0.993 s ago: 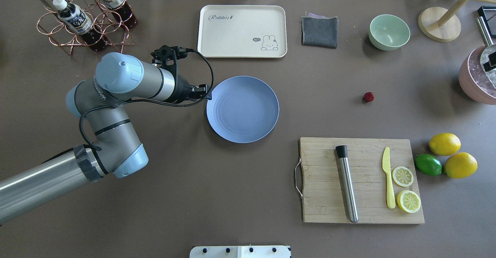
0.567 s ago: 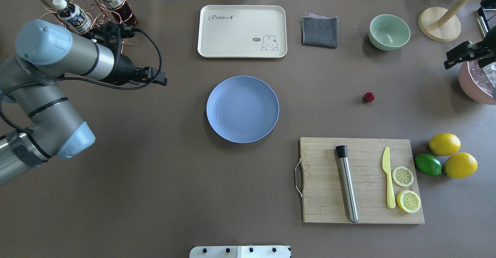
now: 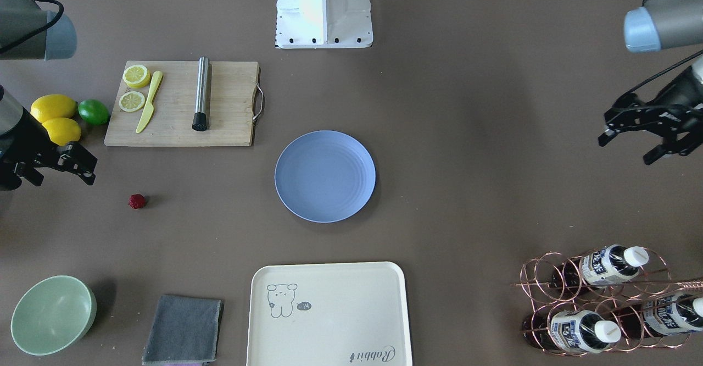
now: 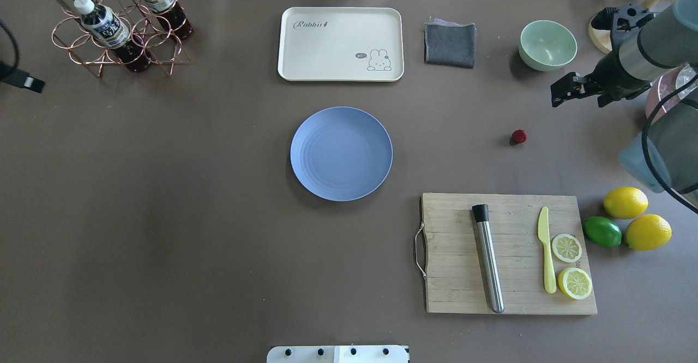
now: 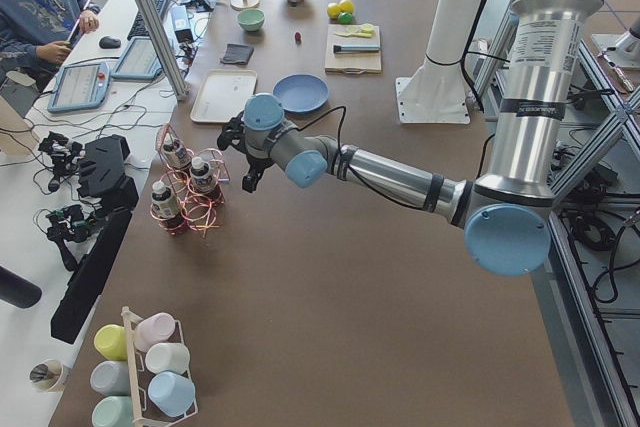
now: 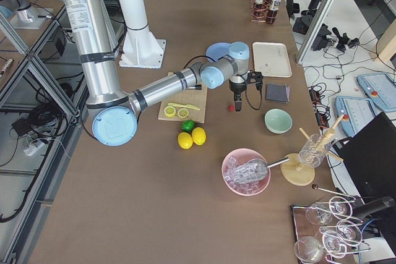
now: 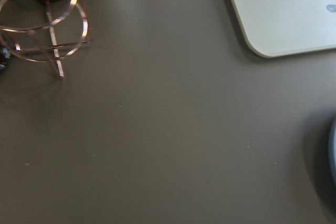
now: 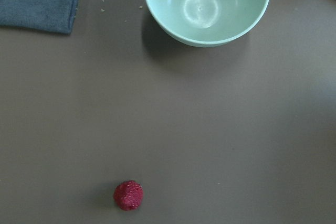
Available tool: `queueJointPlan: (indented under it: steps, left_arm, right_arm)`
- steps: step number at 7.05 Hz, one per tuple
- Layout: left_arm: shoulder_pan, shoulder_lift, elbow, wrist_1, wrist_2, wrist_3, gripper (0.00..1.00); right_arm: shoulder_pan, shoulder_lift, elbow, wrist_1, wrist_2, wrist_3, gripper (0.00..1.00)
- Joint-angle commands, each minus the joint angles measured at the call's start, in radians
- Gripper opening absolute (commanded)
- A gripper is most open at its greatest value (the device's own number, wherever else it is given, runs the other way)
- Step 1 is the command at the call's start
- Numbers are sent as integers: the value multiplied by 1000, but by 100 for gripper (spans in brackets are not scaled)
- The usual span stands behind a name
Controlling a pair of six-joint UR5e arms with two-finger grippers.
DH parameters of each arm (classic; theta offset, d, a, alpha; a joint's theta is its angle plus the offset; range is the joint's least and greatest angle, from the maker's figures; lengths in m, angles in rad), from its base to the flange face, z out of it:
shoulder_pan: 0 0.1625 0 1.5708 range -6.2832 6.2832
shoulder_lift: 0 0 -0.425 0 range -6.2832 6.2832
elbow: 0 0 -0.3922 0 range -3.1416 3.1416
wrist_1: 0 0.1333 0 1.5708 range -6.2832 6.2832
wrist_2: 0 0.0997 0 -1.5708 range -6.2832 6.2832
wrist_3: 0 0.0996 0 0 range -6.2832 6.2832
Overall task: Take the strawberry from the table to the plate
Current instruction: 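Lower the right gripper over the red strawberry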
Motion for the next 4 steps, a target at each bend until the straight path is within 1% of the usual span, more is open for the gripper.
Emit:
queueJointPlan:
  steps: [1,2,3,4]
  left_arm:
    - [-176,26,12,317,-29,313,100]
    - [-217,29,26,446,-26,322,100]
    - [-254,79,26,408,-9,374,100]
    - [-259,101,29,393,13,400,100]
  right_arm:
    - [-55,41,-7,12,-33,20,100]
    - [-96,45,-9,14,-56,79,100]
    - [-133,45,-24,14,-121,98,99]
    - [-145,45,-62,61,-131,98,99]
